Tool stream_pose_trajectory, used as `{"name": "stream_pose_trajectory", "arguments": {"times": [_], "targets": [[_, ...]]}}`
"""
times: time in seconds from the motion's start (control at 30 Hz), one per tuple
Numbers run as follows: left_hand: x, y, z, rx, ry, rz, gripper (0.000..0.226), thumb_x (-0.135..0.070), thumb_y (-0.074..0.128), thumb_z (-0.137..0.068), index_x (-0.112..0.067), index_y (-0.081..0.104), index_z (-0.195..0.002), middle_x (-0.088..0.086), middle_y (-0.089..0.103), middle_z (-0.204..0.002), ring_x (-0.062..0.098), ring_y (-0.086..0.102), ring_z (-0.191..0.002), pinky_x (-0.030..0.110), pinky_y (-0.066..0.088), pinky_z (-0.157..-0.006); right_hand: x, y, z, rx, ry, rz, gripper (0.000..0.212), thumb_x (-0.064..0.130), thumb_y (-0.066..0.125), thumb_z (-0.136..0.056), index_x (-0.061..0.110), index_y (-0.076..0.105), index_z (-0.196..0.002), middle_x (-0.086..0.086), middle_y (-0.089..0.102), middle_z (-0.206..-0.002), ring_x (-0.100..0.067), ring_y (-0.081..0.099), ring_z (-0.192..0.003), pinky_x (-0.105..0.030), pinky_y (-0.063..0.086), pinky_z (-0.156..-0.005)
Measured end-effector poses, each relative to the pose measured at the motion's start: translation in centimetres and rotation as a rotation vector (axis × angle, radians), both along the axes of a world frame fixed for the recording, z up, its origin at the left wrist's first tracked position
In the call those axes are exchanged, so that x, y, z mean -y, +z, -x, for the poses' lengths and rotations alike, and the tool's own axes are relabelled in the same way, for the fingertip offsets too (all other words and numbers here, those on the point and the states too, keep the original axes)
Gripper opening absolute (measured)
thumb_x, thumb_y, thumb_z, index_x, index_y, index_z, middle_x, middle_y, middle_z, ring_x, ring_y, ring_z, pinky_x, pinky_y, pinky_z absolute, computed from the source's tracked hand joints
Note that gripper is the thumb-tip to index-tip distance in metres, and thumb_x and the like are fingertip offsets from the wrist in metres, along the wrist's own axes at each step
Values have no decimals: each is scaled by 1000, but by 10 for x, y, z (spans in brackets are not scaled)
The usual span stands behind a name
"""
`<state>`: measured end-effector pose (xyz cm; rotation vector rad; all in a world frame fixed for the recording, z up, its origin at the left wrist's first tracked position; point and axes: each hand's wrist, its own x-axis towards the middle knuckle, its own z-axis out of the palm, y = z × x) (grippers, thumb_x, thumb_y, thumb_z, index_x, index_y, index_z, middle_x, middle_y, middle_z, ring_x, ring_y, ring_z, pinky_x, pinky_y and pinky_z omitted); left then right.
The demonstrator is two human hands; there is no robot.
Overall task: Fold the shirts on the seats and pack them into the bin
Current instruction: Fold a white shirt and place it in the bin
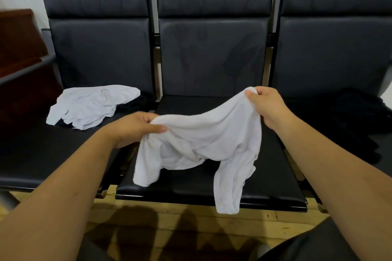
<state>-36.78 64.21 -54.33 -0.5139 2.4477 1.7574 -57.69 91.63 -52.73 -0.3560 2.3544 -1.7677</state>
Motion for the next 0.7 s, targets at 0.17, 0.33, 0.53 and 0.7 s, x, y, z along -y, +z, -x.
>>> {"name": "stream_pose_trajectory", "arguments": {"times": [0.17, 0.33, 0.53, 0.7], "targets": [[15, 34, 23, -147, 223, 435, 18, -31, 78, -87, -16, 71, -84, 1, 71, -81, 18, 67, -79, 28, 50, -71, 1, 30, 24, -25, -83, 66, 16, 28, 55, -102, 21, 68, -97, -11, 68, -113, -27, 65, -104, -44, 56, -92], [39, 126, 49, -152, 222, 857, 18, -34, 76, -87, -18, 68, -88, 3, 67, -85, 18, 59, -76, 32, 42, -64, 0, 98, 58, -40, -172, 215, 13, 26, 59, -100, 20, 69, -95, -7, 69, -110, -27, 66, -107, -46, 55, -96], [58, 204, 44, -128, 191, 1035, 23, -40, 72, -89, -19, 69, -79, 4, 65, -77, 20, 55, -71, 31, 38, -60, -14, 154, 61, -134, -206, 197, 21, 28, 59, -100, 16, 68, -115, -12, 67, -121, -25, 63, -108, -44, 52, -101], [53, 208, 27, -192, 197, 911, 28, -34, 69, -94, -13, 63, -77, 7, 59, -74, 22, 50, -70, 33, 36, -61, -23, 161, 50, -239, -191, 112, 33, 25, 53, -101, 0, 64, -120, -24, 64, -117, -25, 59, -93, -38, 49, -85]]}}
